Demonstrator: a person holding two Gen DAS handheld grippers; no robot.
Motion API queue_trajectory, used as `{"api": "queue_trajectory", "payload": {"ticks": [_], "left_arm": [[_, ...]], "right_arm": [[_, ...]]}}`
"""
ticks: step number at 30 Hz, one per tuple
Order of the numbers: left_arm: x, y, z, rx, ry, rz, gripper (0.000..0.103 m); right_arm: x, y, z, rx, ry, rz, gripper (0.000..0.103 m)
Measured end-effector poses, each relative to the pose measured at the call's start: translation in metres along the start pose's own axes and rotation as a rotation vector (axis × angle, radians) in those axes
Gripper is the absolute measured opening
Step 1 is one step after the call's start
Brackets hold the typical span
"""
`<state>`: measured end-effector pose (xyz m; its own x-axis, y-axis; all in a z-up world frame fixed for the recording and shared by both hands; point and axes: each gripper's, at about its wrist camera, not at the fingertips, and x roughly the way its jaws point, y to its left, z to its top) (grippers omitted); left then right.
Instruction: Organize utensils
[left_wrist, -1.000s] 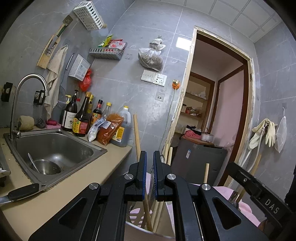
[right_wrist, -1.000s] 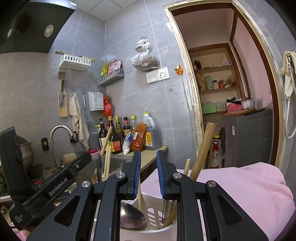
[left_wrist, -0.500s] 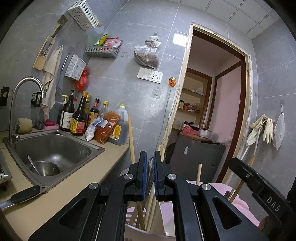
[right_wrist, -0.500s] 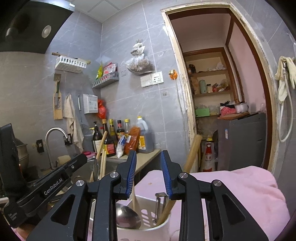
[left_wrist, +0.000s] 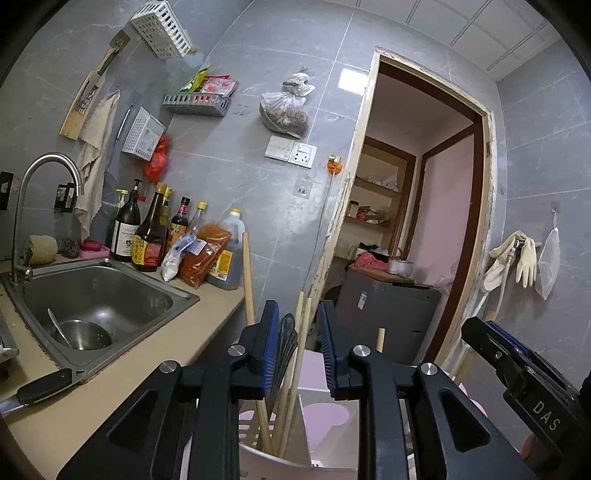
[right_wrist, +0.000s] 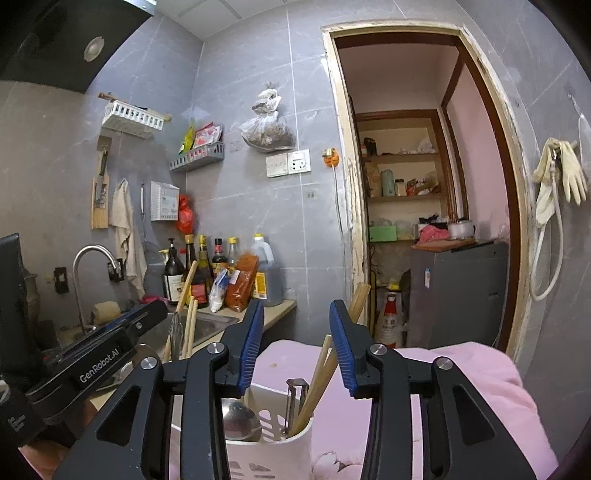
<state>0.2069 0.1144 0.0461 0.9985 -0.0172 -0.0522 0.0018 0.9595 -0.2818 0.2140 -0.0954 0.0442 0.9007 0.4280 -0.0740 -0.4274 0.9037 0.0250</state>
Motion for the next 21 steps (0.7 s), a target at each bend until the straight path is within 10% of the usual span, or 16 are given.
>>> {"api": "queue_trajectory", "payload": {"ticks": [21], "left_arm": [[-0.027,-0.022,0.009,-0.025,0.043,-0.105,0.061]], "right_arm": [[-0.042,-0.032,-0.001,0.01,0.007,-0.122,0.064]]}}
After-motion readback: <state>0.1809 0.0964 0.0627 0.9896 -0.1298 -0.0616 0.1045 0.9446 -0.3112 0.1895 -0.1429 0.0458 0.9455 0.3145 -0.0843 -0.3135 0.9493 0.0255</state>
